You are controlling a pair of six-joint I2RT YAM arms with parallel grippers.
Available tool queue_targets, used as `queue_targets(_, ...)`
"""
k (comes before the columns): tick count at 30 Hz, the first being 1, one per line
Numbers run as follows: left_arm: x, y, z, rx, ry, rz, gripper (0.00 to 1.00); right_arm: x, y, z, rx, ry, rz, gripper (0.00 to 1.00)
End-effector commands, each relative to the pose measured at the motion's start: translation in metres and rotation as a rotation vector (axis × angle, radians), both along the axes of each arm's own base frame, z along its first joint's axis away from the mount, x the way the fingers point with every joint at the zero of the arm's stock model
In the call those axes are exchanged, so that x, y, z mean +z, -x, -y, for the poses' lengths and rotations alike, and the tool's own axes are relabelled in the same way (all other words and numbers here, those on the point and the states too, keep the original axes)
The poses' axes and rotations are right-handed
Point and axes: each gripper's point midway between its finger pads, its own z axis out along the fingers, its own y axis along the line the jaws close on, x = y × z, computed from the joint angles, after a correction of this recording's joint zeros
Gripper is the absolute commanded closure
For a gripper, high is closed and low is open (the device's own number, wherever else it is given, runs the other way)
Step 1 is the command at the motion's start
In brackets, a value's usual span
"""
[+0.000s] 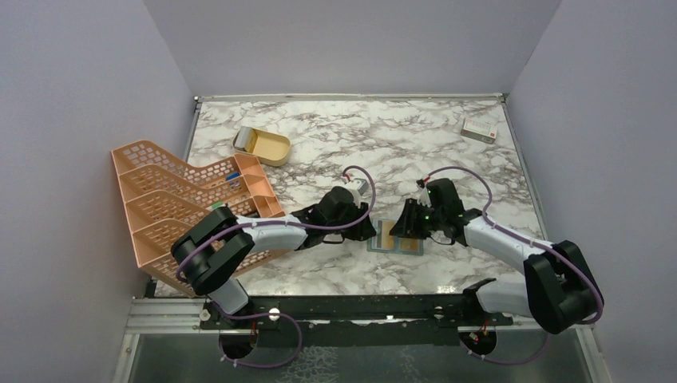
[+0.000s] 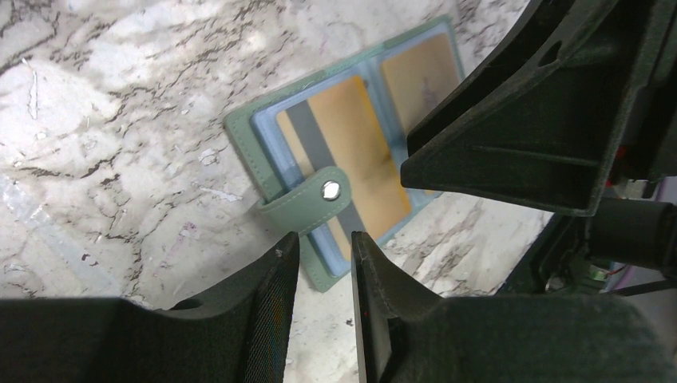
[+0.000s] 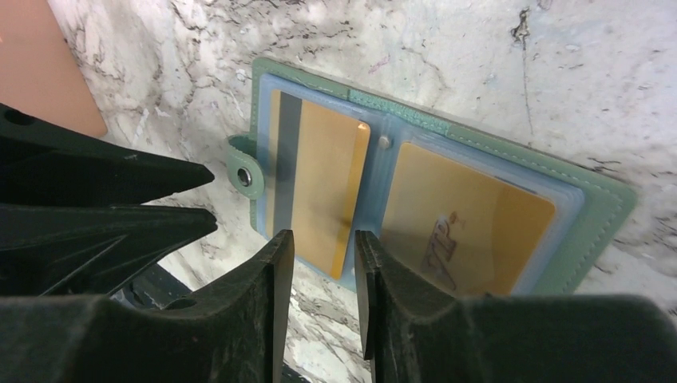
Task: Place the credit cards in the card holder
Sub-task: Insert the credit card into the card holder.
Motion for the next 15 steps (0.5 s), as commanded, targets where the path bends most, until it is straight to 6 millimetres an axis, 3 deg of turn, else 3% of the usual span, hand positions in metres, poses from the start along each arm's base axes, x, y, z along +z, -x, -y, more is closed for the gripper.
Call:
queue_targets(1,0.018,0.000,0.005,-0.004,0.045,0.018,0.64,0.014,-0.007,0.015,-0.066,0.083,0.028,0.63)
queue_targets(8,0.002,0.003,0.002,-0.032,-0.005,0.003,0.53,0.011,-0.011,0.045,-0.166,0.230,0.050,0.54)
queue_targets(15,-0.010,0.004,0.007,-0.073,-0.040,-0.023,0.51,-0.004,-0.009,0.052,-0.186,0.269,0.021,0.44)
